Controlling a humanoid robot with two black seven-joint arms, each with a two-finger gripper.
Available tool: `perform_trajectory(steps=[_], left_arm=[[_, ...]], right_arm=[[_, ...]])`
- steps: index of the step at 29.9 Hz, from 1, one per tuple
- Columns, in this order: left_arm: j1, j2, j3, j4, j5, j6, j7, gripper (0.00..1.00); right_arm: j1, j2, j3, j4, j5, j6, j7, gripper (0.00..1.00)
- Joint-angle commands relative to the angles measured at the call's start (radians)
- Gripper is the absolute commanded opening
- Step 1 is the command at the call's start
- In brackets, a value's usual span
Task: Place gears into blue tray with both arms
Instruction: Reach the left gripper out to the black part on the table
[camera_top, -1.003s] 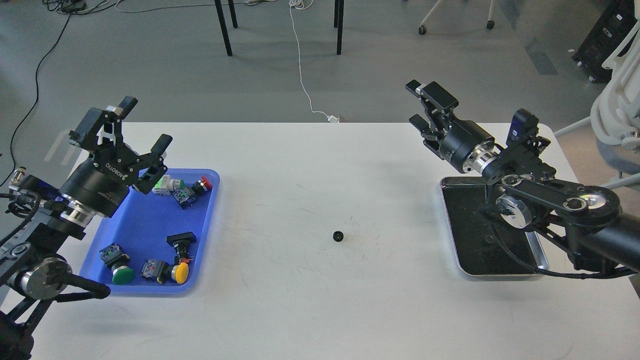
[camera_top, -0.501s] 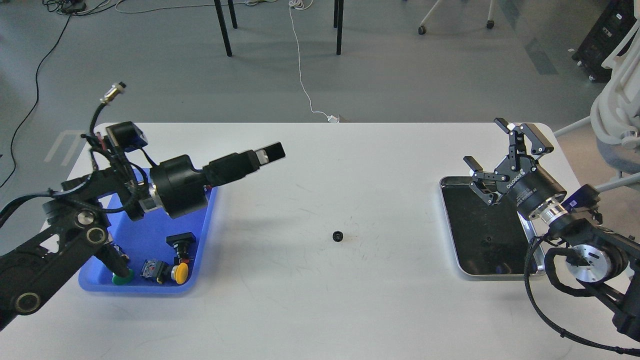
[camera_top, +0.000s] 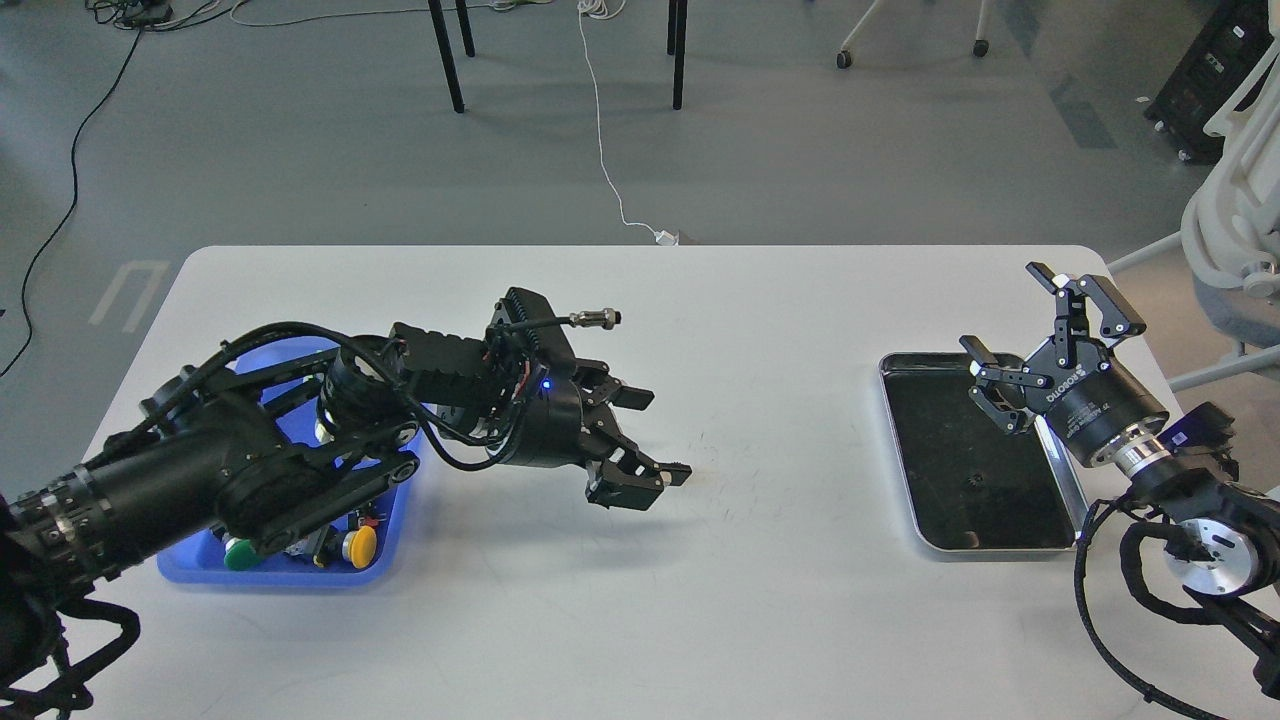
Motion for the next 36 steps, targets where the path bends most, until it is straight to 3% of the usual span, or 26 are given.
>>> perform_trajectory(steps=[1, 6, 13, 19, 23, 26, 28, 36], left_arm=[[-0.032, -0.061, 0.088, 0.091, 0.000, 0.046, 0.000, 0.96], [-0.044, -0.124, 0.133, 0.173, 0.000, 0.053, 0.000, 0.93], [-0.044, -0.196, 0.155, 0.274, 0.000, 0.055, 0.000, 0.79], [-0.055, -0.232, 0.164, 0.348, 0.000, 0.079, 0.000, 0.76], [-0.056, -0.240, 0.168, 0.368, 0.000, 0.082, 0.000, 0.63], [-0.056, -0.242, 0.168, 0.371, 0.000, 0.082, 0.000, 0.40], [-0.055, -0.240, 0.170, 0.371, 0.000, 0.082, 0.000, 0.29], [-0.055, -0.225, 0.170, 0.369, 0.000, 0.107, 0.000, 0.13]], right_arm=[[0.000, 0.000, 0.000, -0.001, -0.001, -0.003, 0.000, 0.99], [0.000, -0.009, 0.000, -0.009, -0.002, -0.003, 0.000, 0.99], [-0.008, -0.022, -0.001, -0.009, -0.002, -0.001, 0.000, 0.99], [-0.015, -0.028, -0.001, -0.007, -0.002, 0.000, 0.000, 0.99], [-0.015, -0.029, -0.001, -0.007, -0.003, 0.002, 0.000, 0.99], [-0.015, -0.040, -0.001, -0.006, -0.002, 0.002, 0.000, 0.99], [-0.015, -0.040, -0.003, -0.006, -0.003, 0.002, 0.000, 0.99], [-0.017, -0.040, -0.003, -0.006, -0.003, 0.002, 0.000, 0.99]])
